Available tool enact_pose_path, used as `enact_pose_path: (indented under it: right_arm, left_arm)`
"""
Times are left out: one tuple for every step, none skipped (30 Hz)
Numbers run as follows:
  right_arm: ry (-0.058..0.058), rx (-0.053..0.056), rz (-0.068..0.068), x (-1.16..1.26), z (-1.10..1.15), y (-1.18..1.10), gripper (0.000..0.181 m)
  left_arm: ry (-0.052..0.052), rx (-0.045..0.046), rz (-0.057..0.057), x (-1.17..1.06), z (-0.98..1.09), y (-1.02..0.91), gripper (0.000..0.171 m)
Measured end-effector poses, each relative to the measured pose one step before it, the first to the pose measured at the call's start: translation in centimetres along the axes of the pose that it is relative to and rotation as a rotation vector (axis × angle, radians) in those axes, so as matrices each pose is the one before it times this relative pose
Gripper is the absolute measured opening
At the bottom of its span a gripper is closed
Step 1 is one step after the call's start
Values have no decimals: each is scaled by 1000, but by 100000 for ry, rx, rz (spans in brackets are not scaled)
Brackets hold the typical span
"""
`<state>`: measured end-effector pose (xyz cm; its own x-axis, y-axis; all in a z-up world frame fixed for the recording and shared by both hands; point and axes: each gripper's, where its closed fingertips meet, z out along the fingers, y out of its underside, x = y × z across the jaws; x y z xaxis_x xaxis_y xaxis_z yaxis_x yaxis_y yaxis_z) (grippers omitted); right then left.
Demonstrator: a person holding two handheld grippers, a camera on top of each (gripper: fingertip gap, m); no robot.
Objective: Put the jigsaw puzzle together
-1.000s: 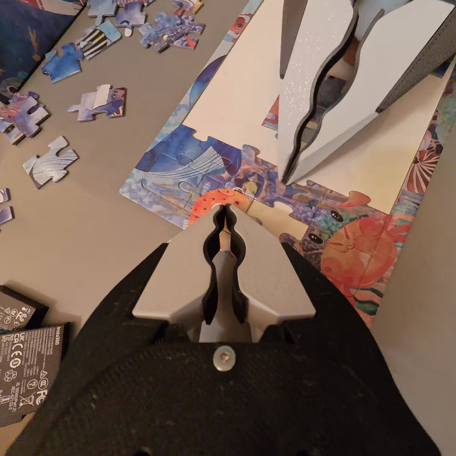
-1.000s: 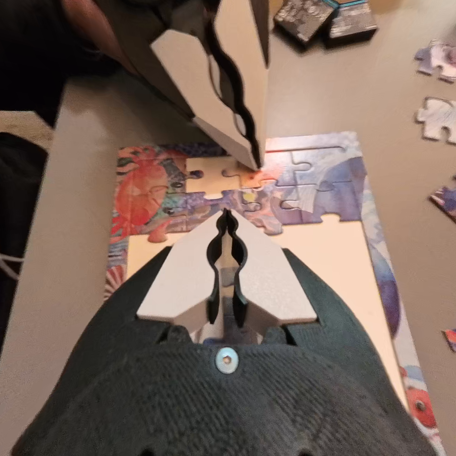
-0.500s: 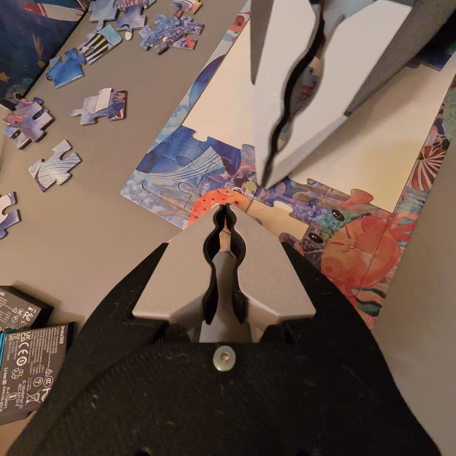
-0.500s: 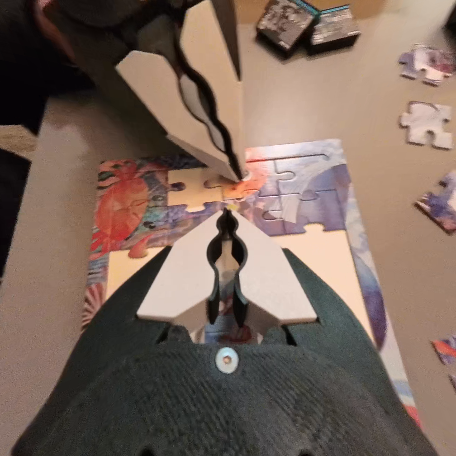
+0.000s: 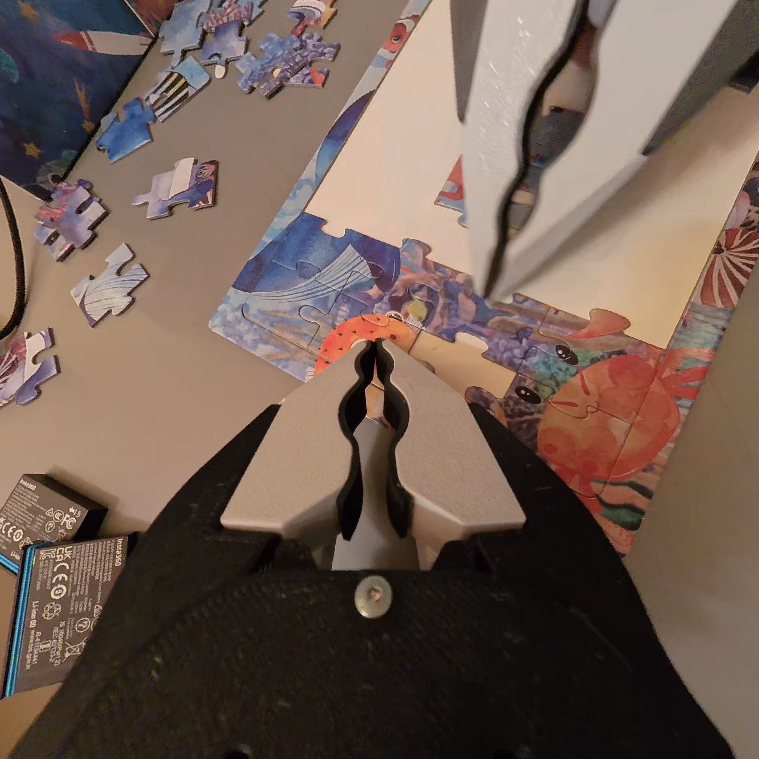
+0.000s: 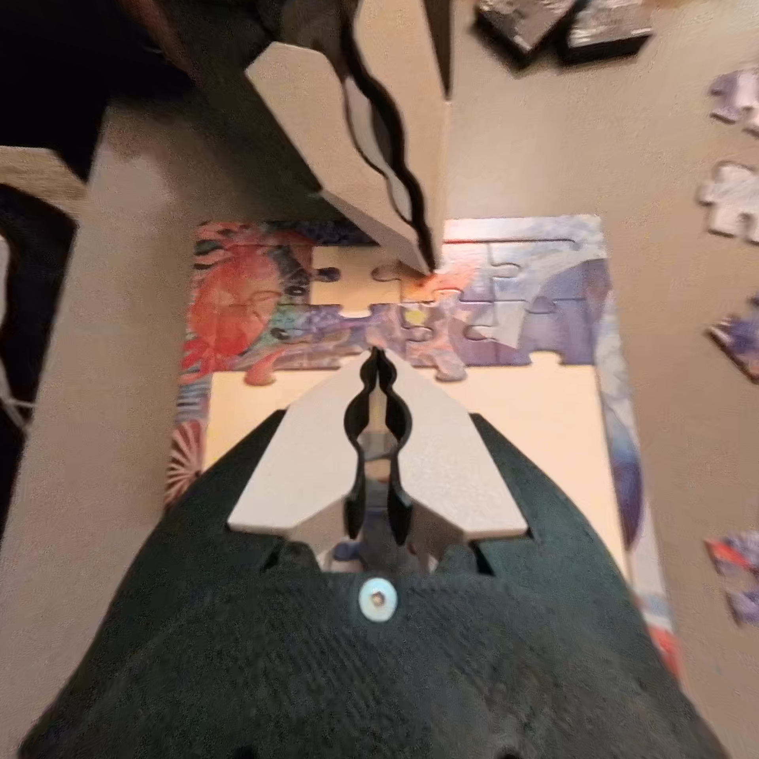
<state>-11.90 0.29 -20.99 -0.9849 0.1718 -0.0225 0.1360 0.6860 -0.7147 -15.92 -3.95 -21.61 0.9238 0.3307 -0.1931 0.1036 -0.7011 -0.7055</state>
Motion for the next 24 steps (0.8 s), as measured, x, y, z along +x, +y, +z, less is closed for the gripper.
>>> enact_pose_path:
  right_arm:
    - [9469, -972, -2124, 1325, -462, 216, 0]
    - [8163, 815, -3416, 1139, -620, -35, 0]
    - [6175, 3351, -1747, 959, -776, -470, 0]
    - [3508, 4836, 849, 750, -849, -745, 0]
    - [2318, 4747, 2434, 693, -870, -778, 0]
    - [3383, 4217, 2456, 909, -905, -683, 0]
    - [4357, 3879, 1764, 1077, -919, -557, 0]
    - [4260, 3580, 1426, 1074, -910, -445, 0]
    - [3875, 3349, 1703, 1032, -861, -369, 0]
    - [2985, 3426, 2127, 903, -722, -346, 0]
    - [1445, 3324, 2382, 667, -533, -272, 0]
    - [105, 2359, 2474, 418, -326, -118, 0]
    - [-78, 822, 2179, 301, -160, 44, 0]
    - [505, 26, 1416, 283, -57, 109, 0]
    - [857, -19, 592, 224, 13, 84, 0]
    - [582, 125, 83, 76, 81, 23, 0]
    - [23, 371, -103, -99, 106, -41, 0]
    - [-321, 427, -159, -190, 137, -54, 0]
    - [-378, 181, -155, -197, 153, -8, 0]
    - [-257, -134, -219, -151, 150, 33, 0]
    - [-68, -454, -329, -69, 116, 89, 0]
    - [243, -515, -312, 9, 114, 101, 0]
    - [328, -265, -136, 33, 99, 69, 0]
    - [146, 53, 180, 1, 83, 29, 0]
  left_arm:
    - [-177, -2, 168, -4, 2, 3, 0]
    - [-194, -1, 194, 1, -2, 4, 0]
    - [-215, -2, 222, 0, 4, -3, 0]
    - [-209, -6, 217, 10, 0, -1, 0]
    - [-140, 2, 147, 3, 2, 3, 0]
    - [-74, 2, 76, -4, 3, 8, 0]
    - [-45, 0, 47, 3, 3, -6, 0]
    - [-48, 3, 52, 1, 3, 8, 0]
    - [-130, 1, 133, -4, 6, 2, 0]
    - [-220, 2, 232, 8, 0, -3, 0]
    - [-321, 0, 329, -2, 3, 5, 0]
    - [-415, -1, 434, 3, 8, -7, 0]
    - [-497, -1, 512, 3, 0, 8, 0]
    - [-597, -6, 615, -6, 1, 2, 0]
    - [-677, -4, 697, -1, -1, -5, 0]
    - [-736, -3, 754, -2, 0, 1, 0]
    - [-784, -2, 797, 1, 1, -7, 0]
    - [-720, 12, 726, 2, -1, -3, 0]
    - [-496, 6, 484, -4, 0, 2, 0]
    - [-217, 4, 203, -2, -4, 1, 0]
    - [1, 7, -22, 2, 1, -1, 0]
    - [146, 5, -161, -1, 1, -2, 0]
    - [238, 8, -256, -3, 3, 4, 0]
    - [243, 13, -249, 9, 5, -3, 0]
